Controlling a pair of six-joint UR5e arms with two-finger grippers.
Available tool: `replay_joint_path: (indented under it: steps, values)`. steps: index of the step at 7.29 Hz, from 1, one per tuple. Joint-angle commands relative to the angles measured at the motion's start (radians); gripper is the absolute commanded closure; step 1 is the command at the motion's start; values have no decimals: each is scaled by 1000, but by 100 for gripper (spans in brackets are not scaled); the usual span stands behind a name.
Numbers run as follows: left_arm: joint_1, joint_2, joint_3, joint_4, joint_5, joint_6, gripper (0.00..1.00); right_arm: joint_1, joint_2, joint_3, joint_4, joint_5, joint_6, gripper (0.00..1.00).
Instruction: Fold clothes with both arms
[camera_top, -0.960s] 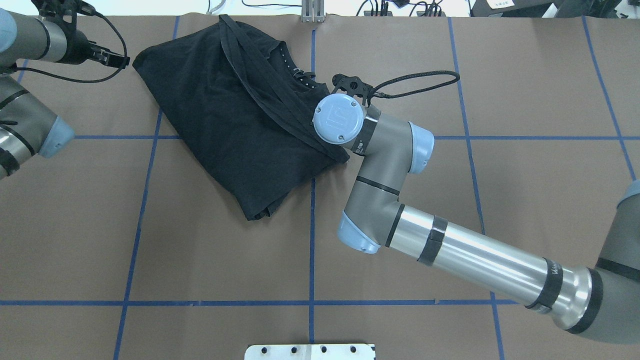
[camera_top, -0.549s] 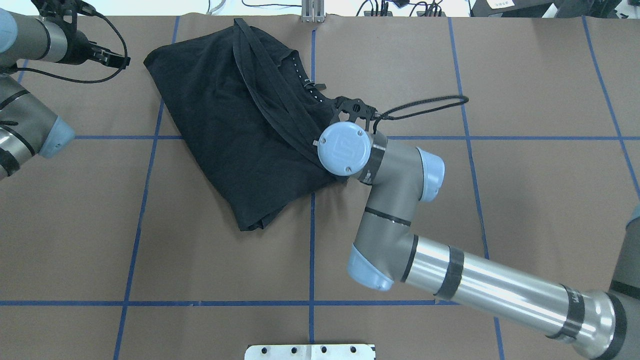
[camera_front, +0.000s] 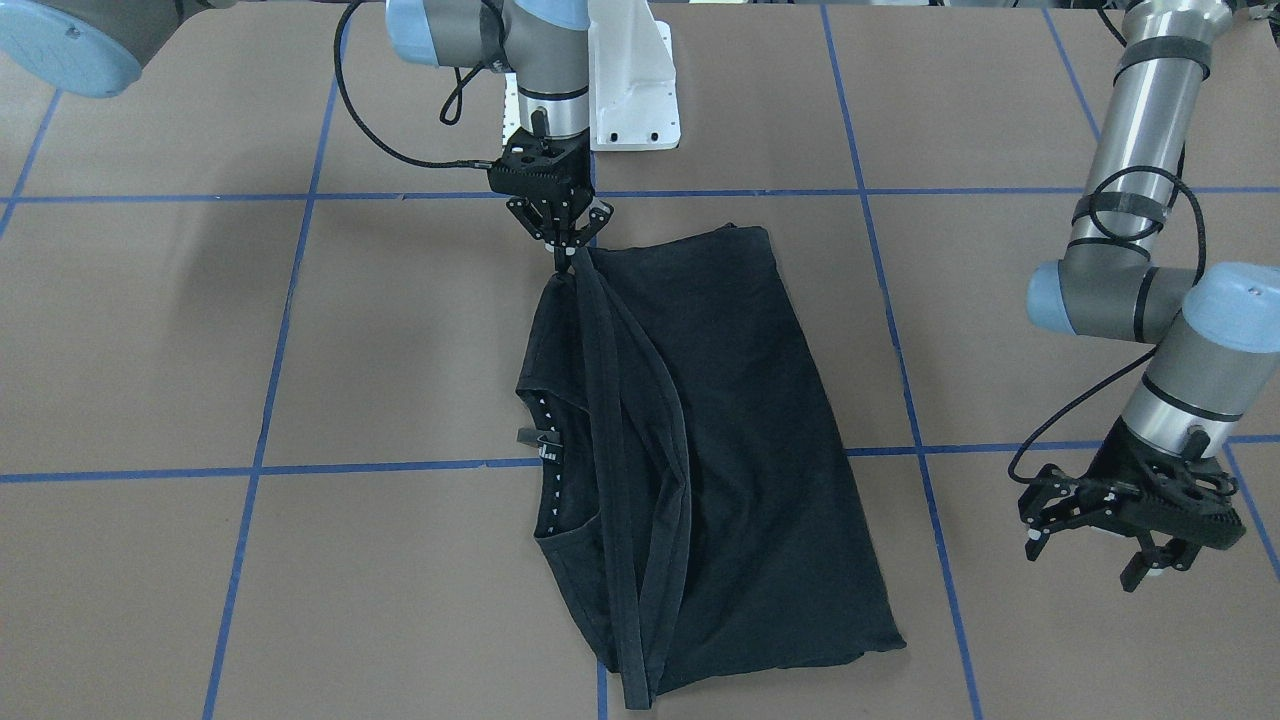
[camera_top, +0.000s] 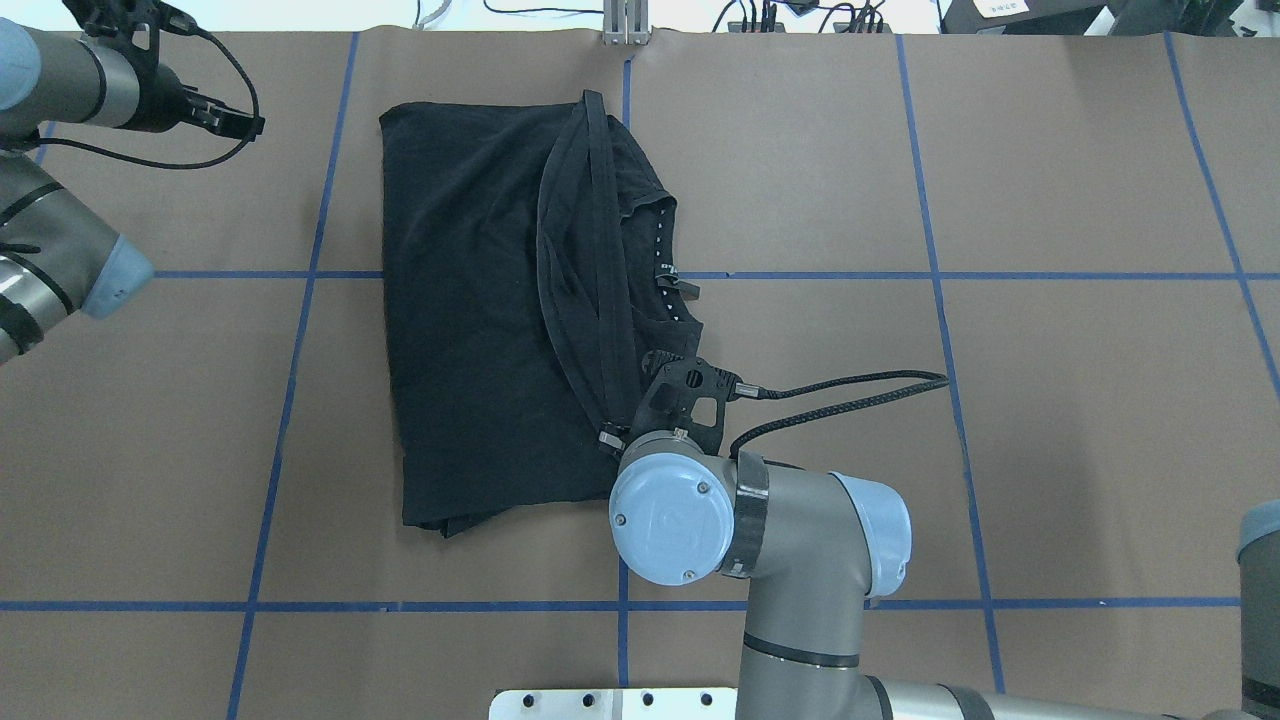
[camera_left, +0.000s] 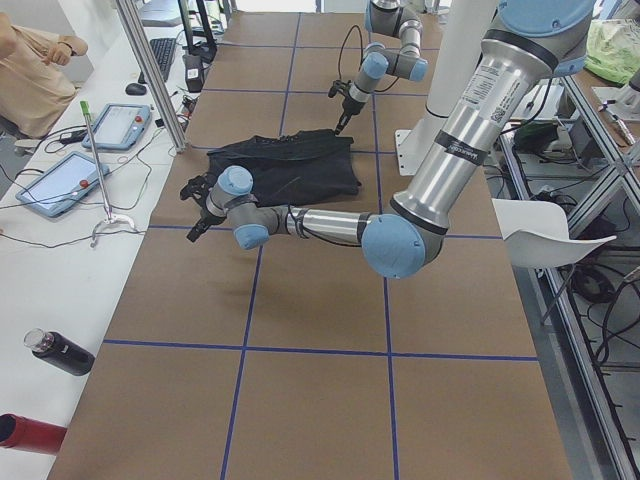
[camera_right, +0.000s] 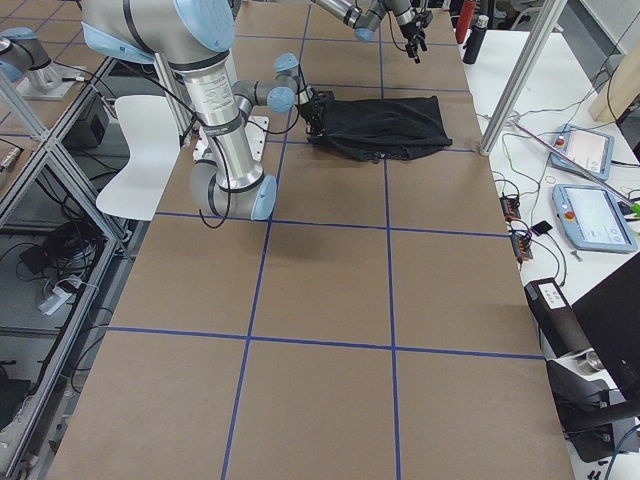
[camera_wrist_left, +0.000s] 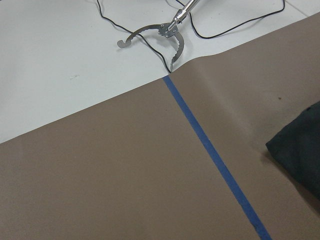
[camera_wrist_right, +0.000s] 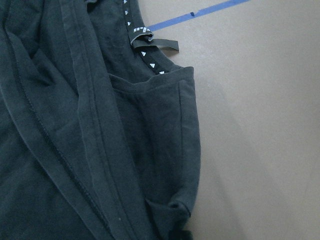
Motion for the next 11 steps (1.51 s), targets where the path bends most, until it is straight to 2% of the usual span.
replay_joint_path:
  steps: [1,2,3,4,5,6,9,10,11]
  values:
    - [2,1,2,-13,0,0,0,-14,-17,22,-24,-4,3,39]
    - [2,1,2,-15,0,0,0,-8,-23,34,-22,-8,-32,0]
    - [4,1,2,-15,0,0,0,26,-24,77,-25,2,-110,0]
    - [4,1,0,-15,0,0,0,74,-7,79,-30,21,-175,0]
    - [4,1,0,-15,0,0,0,128,13,71,-32,69,-219,0]
    - [4,1,-2,-15,-1,0,0,170,66,17,-30,93,-238,0]
    - [5,1,-6,-17,-2,0,0,240,374,-407,-25,149,-266,0]
    - [4,6,-9,-17,-2,0,0,247,447,-526,-22,150,-307,1]
    - [4,9,-9,-36,-2,-2,0,245,487,-603,-21,155,-353,4]
